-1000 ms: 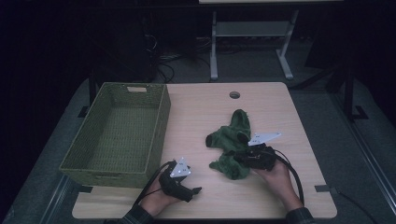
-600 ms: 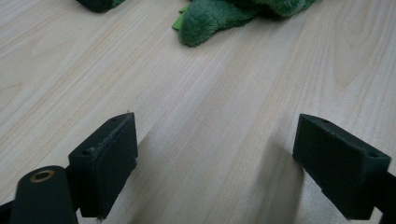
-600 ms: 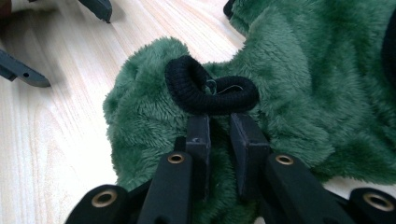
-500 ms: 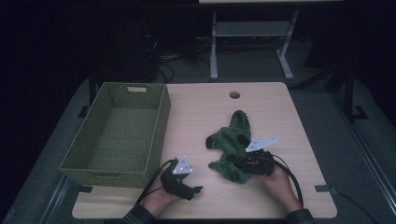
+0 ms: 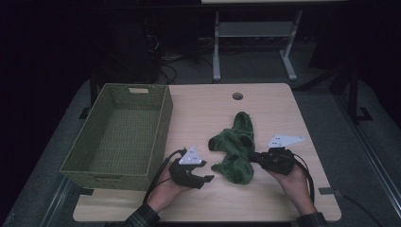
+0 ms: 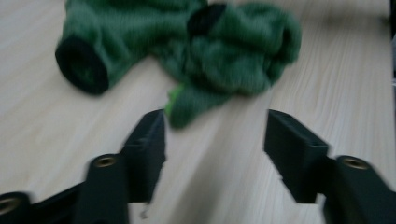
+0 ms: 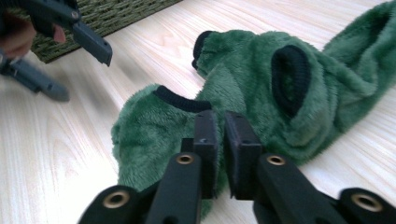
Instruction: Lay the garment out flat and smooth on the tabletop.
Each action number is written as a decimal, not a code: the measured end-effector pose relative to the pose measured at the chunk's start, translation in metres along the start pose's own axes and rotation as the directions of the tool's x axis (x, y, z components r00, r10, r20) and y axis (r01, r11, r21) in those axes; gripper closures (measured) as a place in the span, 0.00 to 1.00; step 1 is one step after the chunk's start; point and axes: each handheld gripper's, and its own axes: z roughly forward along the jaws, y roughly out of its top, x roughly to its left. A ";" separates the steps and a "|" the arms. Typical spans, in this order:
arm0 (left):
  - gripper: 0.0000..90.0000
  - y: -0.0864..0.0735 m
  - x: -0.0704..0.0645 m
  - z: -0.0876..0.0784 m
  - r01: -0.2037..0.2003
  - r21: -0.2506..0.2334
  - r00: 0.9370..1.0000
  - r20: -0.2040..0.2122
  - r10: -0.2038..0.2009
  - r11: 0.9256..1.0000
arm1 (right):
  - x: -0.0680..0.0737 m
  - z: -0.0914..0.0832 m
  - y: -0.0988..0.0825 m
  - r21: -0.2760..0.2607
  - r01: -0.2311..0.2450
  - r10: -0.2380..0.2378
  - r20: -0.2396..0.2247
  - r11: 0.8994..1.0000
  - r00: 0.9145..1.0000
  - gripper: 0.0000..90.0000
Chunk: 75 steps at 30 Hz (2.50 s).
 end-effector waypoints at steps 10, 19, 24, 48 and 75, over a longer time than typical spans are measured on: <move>0.93 0.051 0.014 0.034 -0.093 -0.050 0.992 0.085 0.097 0.994 | -0.005 -0.002 -0.003 0.005 -0.005 0.005 0.037 1.000 0.999 0.97; 0.95 0.056 0.015 0.066 -0.113 -0.043 0.978 0.169 0.118 0.993 | -0.020 0.000 0.011 -0.026 -0.039 0.041 0.095 0.999 0.995 0.79; 0.98 0.047 0.017 0.078 -0.100 -0.002 0.977 0.188 0.099 0.995 | -0.027 0.012 0.025 -0.032 -0.043 0.046 0.129 0.999 0.991 0.74; 0.99 0.040 0.017 0.083 -0.088 0.024 0.978 0.193 0.082 0.996 | -0.080 0.013 -0.020 0.132 -0.197 0.154 0.280 0.972 0.948 0.89; 1.00 0.038 0.011 0.086 -0.097 0.036 0.978 0.191 0.089 0.995 | -0.085 -0.003 0.032 -0.027 -0.147 0.149 0.182 0.989 0.972 0.65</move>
